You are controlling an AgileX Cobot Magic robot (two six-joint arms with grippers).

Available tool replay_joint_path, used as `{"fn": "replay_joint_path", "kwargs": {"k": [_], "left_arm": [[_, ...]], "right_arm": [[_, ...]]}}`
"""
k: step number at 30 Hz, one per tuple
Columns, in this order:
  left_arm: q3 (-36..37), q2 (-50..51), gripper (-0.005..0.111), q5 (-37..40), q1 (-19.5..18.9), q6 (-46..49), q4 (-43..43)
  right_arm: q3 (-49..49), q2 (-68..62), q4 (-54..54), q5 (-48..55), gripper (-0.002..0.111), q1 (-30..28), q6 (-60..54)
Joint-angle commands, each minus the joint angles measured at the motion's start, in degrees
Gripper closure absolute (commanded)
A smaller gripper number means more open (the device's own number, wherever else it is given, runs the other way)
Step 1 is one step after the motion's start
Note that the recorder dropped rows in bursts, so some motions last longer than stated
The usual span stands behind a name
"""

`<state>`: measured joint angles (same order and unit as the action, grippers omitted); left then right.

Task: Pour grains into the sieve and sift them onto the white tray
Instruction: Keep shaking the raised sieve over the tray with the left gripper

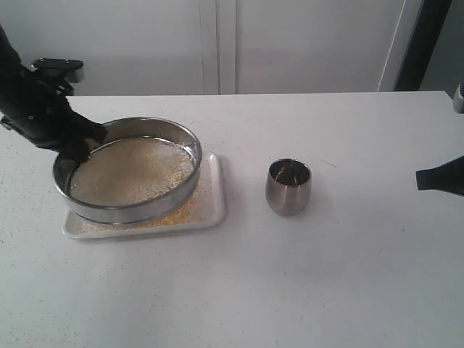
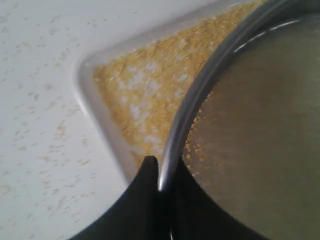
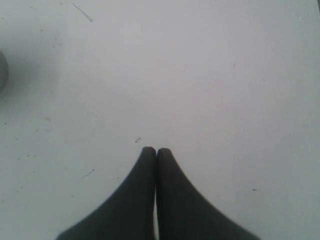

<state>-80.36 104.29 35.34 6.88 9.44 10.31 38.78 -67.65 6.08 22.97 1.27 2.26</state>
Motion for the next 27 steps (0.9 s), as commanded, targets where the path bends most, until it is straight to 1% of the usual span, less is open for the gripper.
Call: {"fn": "replay_joint_path", "kwargs": {"k": [1,2,3,4,5,6,7,8,9,10,11,13,15,16,18,20,22,23,24,25,27], "left_arm": [[0.0,-2.0,0.107,-4.1,-6.1,0.0,9.4],[0.3,-0.5,0.107,-4.5,-2.4,4.6,12.8],[0.4,0.1,0.107,-3.5,0.2,7.2,12.2],[0.4,-0.1,0.107,-2.2,1.0,6.5,8.2],[0.4,-0.6,0.107,-1.9,0.1,5.1,5.3],[0.4,-1.6,0.107,-1.7,-1.9,3.0,1.9],[0.4,-2.8,0.107,-1.8,-4.4,1.2,0.4],[0.4,-3.8,0.107,-2.1,-6.7,0.1,0.8],[0.4,-4.5,0.107,-2.8,-8.9,-0.4,3.6],[0.4,-4.8,0.107,-3.3,-9.6,1.3,7.4],[0.4,-4.8,0.107,-3.8,-9.0,3.7,11.0],[1.1,-3.7,0.107,-5.1,-4.9,8.8,16.4],[1.3,-2.4,0.107,-4.1,-0.9,9.3,15.7],[1.3,-2.2,0.107,-2.6,0.2,9.3,14.3],[1.3,-2.8,0.107,-0.1,-0.6,8.1,10.1],[1.3,-4.6,0.107,0.4,-5.0,6.2,6.3],[1.3,-6.2,0.107,-0.6,-9.7,3.9,7.9],[1.7,-6.6,0.107,-1.6,-11.0,4.4,11.3],[2.3,-6.5,0.107,-2.3,-10.6,6.9,14.5],[3.3,-6.3,0.107,-3.1,-8.9,10.0,17.2],[5.0,-5.0,0.107,-3.1,-4.1,13.3,17.8]], "right_arm": [[-0.2,0.5,-0.1,-0.3,0.108,-0.3,0.1],[-0.2,0.5,-0.1,-0.3,0.108,-0.3,0.1],[-0.2,0.5,-0.1,-0.3,0.108,-0.3,0.1],[-0.2,0.5,-0.1,-0.3,0.108,-0.3,0.1],[-0.2,0.5,-0.1,-0.3,0.108,-0.3,0.1],[-0.2,0.5,-0.1,-0.3,0.108,-0.3,0.1],[-0.2,0.5,-0.1,-0.5,0.108,-0.3,0.1],[-0.2,0.5,-0.1,-0.6,0.108,-0.3,0.1],[-0.2,0.5,-0.1,-0.6,0.108,-0.3,0.1],[-0.2,0.5,-0.1,-0.5,0.108,-0.3,0.1],[-0.2,0.5,-0.1,-0.5,0.108,-0.3,0.1],[-0.2,0.5,-0.1,-0.7,0.108,-0.3,0.1],[-0.2,0.6,-0.1,-0.5,0.108,-0.3,0.1],[-0.2,0.6,-0.1,-0.5,0.108,-0.3,0.1],[-0.2,0.6,-0.1,-0.5,0.108,-0.3,0.1],[-0.2,0.6,-0.1,-0.5,0.108,-0.3,0.1],[-0.2,0.6,-0.1,-0.4,0.108,-0.3,0.1],[-0.2,0.6,-0.1,-0.3,0.108,-0.3,0.1],[-0.2,0.6,-0.1,-0.3,0.108,-0.3,0.1],[-0.2,0.6,-0.1,-0.3,0.108,-0.3,0.1],[-0.2,0.6,-0.1,-0.5,0.108,-0.3,0.1]]}}
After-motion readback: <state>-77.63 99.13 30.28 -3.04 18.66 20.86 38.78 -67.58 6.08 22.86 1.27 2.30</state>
